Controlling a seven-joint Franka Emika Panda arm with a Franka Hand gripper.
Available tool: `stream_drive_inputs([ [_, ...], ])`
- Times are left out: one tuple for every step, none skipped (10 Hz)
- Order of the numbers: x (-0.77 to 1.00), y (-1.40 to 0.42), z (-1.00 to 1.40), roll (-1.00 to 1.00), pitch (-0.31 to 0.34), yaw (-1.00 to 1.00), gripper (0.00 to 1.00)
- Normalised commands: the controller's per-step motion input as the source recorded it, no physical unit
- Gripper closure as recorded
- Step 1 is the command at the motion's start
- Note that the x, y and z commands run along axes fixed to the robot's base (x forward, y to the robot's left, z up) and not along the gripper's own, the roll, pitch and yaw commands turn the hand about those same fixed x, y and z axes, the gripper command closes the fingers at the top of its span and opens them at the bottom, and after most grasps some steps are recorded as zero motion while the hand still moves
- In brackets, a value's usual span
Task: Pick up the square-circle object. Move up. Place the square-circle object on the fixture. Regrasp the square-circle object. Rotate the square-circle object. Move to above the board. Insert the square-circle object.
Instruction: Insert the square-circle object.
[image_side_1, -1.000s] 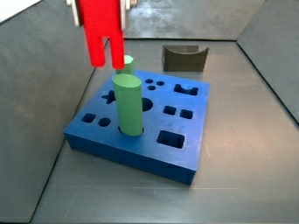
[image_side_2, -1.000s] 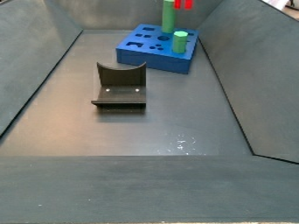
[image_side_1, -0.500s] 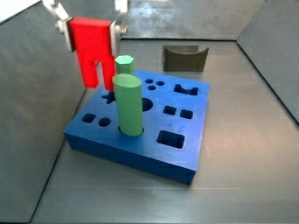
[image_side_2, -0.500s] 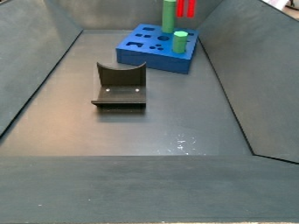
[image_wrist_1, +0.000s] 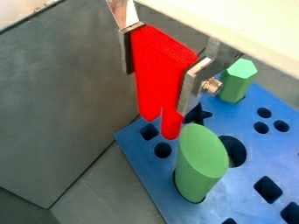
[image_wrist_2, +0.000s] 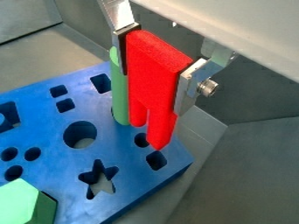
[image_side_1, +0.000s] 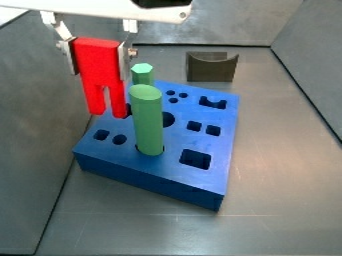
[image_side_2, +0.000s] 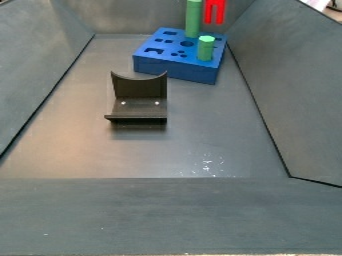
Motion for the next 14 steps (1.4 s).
stream_drive_inputs([
  [0.0,-0.02,-0.59,0.0,-0.037,0.0,1.0],
  [0.0,-0.05,-0.66,0.0,-0.09,0.0,1.0],
  [0.0,-0.06,-0.67,0.0,-0.123,0.0,1.0],
  [0.0,-0.09,-0.71,0.0,-0.116,0.0,1.0],
  [0.0,-0.08,-0.67,0.0,-0.119,0.0,1.0],
  [0.0,-0.05,-0.61,0.0,-0.116,0.0,1.0],
  [0.03,-0.04,-0.56,0.0,-0.119,0.0,1.0],
  [0.13,-0.02,-0.55,0.01,-0.126,-0.06,1.0],
  [0.11,-0.04,-0.56,0.02,-0.14,-0.08,1.0],
  [0.09,-0.03,-0.62,0.0,-0.161,-0.06,1.0],
  [0.08,-0.01,-0.66,0.0,-0.14,-0.03,1.0],
  [0.07,0.0,-0.63,0.0,-0.134,-0.02,1.0],
  [0.06,0.0,-0.58,0.0,-0.14,-0.04,1.0],
  [0.12,-0.01,-0.26,0.04,0.0,-0.02,1.0],
])
